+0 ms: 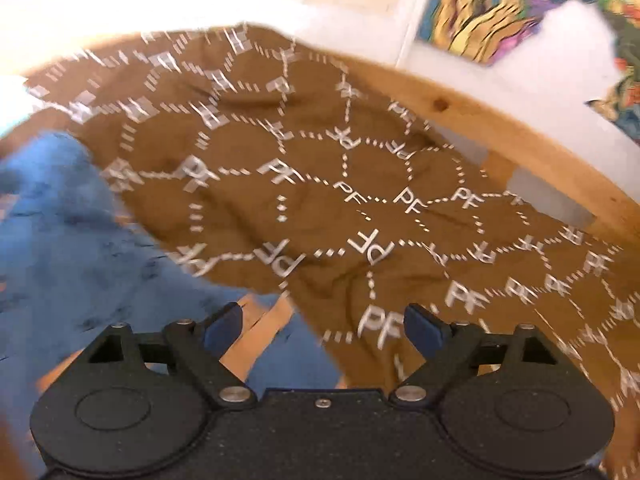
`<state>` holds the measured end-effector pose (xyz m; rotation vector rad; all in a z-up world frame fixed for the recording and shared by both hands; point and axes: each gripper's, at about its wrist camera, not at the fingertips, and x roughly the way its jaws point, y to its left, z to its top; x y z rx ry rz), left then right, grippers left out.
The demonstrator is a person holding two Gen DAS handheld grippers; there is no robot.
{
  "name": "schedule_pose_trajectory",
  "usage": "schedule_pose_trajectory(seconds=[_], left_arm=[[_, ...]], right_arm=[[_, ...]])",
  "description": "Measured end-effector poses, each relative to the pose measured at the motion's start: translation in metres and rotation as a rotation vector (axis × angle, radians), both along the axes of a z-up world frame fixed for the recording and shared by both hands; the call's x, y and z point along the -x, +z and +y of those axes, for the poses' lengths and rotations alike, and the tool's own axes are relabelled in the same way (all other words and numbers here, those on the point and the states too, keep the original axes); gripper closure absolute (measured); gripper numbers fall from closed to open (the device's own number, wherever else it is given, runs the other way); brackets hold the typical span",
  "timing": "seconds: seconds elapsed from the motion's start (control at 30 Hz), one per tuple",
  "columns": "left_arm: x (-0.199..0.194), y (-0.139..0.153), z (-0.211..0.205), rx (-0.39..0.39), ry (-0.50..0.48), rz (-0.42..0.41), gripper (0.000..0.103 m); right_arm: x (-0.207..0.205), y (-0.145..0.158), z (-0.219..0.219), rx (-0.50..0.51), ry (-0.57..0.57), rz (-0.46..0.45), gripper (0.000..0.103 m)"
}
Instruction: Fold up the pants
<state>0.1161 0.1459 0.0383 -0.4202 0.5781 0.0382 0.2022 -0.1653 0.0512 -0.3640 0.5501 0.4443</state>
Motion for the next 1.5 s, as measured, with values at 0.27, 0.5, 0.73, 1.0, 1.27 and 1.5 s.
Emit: schedule_pose_trajectory(seconds=[0.27,0.5,0.73,1.0,1.27,1.5], left_arm=[[-0.015,-0.004,0.004,-0.006,0.035,0.023,0.037],[-0.012,-0.008,0.012,0.039,0.065,0.052,0.066],[-0.014,-0.009,0.011,0.033,0.056,0.06,0.066],[-0.015,-0.008,0.008,0.0,0.061,0.064,0.07],[-0.008,-0.002,-0.013,-0.147,0.086,0.052,0.085],[0.008,0.018,-0.089,-0.48,0.01,-0.05,0.086]], right_arm=[[0.106,-0.029,-0.011,-0.007,-0.071,0.073,0.006],[0.09,-0.045,-0.014,-0.059,-0.117,0.155,0.002],[0.115,-0.038,-0.012,-0.033,-0.142,0.051,0.003],[0.116,-0.044,-0.009,0.006,-0.136,0.055,0.001],[0.128,-0.042,-0.005,0.003,-0.102,0.024,0.001],[0.125,-0.047,-0.016,-0.07,-0.114,0.043,0.001]])
